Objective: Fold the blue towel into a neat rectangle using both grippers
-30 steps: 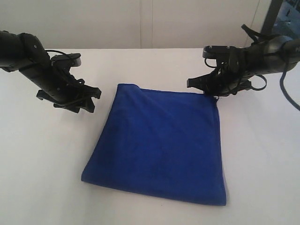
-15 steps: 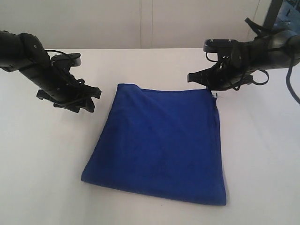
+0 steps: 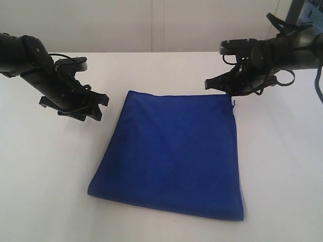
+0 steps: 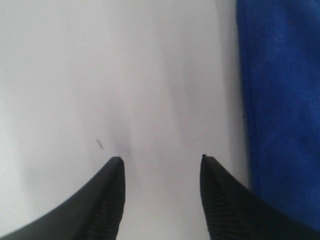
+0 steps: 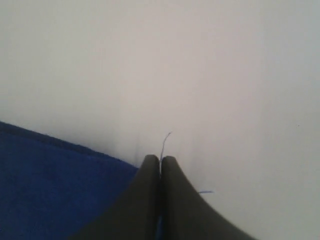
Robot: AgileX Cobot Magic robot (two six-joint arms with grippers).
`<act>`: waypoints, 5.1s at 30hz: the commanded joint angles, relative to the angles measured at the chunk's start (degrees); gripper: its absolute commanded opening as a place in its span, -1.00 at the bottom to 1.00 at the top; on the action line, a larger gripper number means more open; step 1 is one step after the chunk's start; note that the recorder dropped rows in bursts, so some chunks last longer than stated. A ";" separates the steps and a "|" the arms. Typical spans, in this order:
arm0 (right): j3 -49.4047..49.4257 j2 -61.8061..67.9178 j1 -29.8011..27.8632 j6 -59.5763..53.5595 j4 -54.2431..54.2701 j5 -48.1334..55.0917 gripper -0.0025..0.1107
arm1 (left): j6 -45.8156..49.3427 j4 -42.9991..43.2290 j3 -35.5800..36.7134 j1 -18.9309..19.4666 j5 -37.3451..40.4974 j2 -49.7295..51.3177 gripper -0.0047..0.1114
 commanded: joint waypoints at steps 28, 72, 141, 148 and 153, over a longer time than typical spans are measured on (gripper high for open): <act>-0.08 -3.56 -0.14 -0.24 -2.01 5.05 -0.28 | 0.14 -0.59 -0.02 -0.25 1.34 -0.16 -0.02; 0.03 -2.11 3.30 -1.88 -0.92 13.84 -0.96 | 45.30 -45.23 -0.23 -5.17 -5.47 -0.92 -0.92; -0.17 -2.49 3.30 -1.76 -5.18 -9.98 -0.96 | 44.98 -47.89 -6.75 -3.30 -11.21 5.51 -0.92; 5.70 -19.17 4.23 -9.44 -3.38 14.33 -0.96 | 36.47 -29.66 -3.81 -3.86 8.84 -6.41 -0.92; 14.80 -28.46 7.05 -12.86 3.73 21.07 -0.96 | 17.50 -4.46 5.03 -9.82 11.95 -16.72 -0.92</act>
